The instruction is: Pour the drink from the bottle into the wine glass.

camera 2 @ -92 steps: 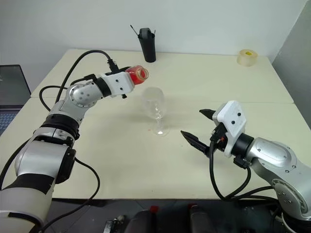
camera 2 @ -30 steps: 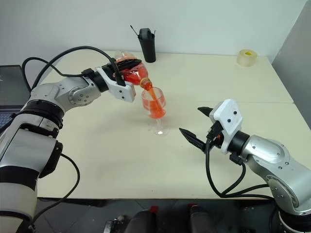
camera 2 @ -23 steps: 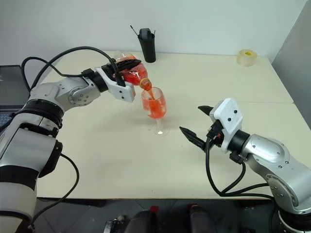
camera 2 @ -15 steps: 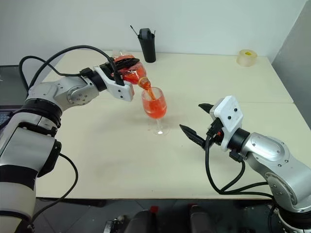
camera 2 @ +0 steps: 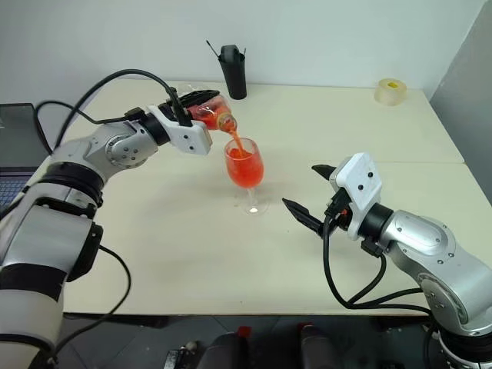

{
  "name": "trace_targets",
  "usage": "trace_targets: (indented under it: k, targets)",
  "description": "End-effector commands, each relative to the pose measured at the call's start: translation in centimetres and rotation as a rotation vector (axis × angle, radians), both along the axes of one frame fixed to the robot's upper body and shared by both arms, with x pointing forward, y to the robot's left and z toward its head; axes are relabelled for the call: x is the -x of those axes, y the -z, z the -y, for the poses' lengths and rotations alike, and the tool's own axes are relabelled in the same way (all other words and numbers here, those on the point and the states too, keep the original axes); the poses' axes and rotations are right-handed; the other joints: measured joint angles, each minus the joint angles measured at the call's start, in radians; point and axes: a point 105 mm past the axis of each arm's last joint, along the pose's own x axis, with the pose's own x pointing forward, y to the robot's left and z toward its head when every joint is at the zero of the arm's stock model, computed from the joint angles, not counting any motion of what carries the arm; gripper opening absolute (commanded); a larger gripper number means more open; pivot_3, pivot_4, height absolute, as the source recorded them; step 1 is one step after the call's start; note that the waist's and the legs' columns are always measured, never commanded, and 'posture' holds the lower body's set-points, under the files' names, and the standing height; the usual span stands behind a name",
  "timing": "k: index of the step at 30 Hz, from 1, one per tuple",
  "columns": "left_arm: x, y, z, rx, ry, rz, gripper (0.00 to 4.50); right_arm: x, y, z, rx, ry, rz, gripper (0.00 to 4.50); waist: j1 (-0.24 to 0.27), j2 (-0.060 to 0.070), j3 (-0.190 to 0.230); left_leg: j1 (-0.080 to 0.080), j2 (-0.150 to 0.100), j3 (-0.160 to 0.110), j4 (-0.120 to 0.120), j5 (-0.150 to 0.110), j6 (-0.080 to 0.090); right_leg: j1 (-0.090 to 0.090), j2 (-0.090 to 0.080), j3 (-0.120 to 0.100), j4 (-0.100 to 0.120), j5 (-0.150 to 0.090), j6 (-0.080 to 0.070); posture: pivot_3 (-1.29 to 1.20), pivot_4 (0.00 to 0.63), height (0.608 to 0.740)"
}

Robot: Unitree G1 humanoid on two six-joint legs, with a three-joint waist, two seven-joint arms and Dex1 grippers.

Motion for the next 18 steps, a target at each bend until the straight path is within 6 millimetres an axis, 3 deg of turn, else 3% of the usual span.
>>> trace_targets:
  k: [1, 5, 9, 12, 18]
  targets:
    - [0.6, -0.9, -0.4, 0.132, 0.050, -0.062, 0.92, 0.3, -1.3, -0.6, -0.012, -0.039, 0.056, 4.50, -0.002, 0.000, 0.000, 0.000, 0.000, 0.000, 0.000, 0.000, 0.000, 0.000, 0.000, 0.000, 0.000, 0.000, 0.000, 0.00, 0.150, 0.740]
    - [0.3, 0.0, -2.5, 0.354, 0.024, -0.194, 0.92, 0.1, -2.6, -1.4, -0.017, -0.085, 0.089, 4.50, -0.009, 0.000, 0.000, 0.001, 0.000, -0.001, 0.000, 0.000, 0.000, -0.001, 0.001, 0.001, 0.001, 0.000, 0.000, 0.00, 0.150, 0.740]
    - [-0.2, 1.5, -4.9, 0.719, -0.004, -0.356, 0.92, -0.6, -4.1, -2.5, -0.027, -0.126, 0.121, 4.50, -0.012, 0.000, 0.000, 0.000, 0.002, -0.003, 0.002, 0.000, 0.000, -0.001, 0.001, 0.001, 0.002, 0.000, 0.000, 0.00, 0.150, 0.740]
    - [0.1, 4.2, -6.1, 0.935, -0.066, -0.472, 0.92, -0.7, -4.7, -4.1, -0.022, -0.188, 0.113, 4.50, -0.015, 0.000, 0.000, -0.001, 0.004, -0.004, 0.004, -0.002, 0.003, -0.001, 0.000, 0.000, 0.002, 0.000, 0.000, 0.00, 0.150, 0.740]
    - [2.3, 9.2, -6.5, 1.150, -0.198, -0.621, 0.92, -1.0, -4.9, -5.9, 0.002, -0.255, 0.002, 4.50, -0.015, 0.000, -0.001, -0.003, 0.004, -0.007, 0.009, -0.002, 0.003, -0.001, -0.005, 0.000, 0.003, 0.000, 0.000, 0.00, 0.150, 0.740]
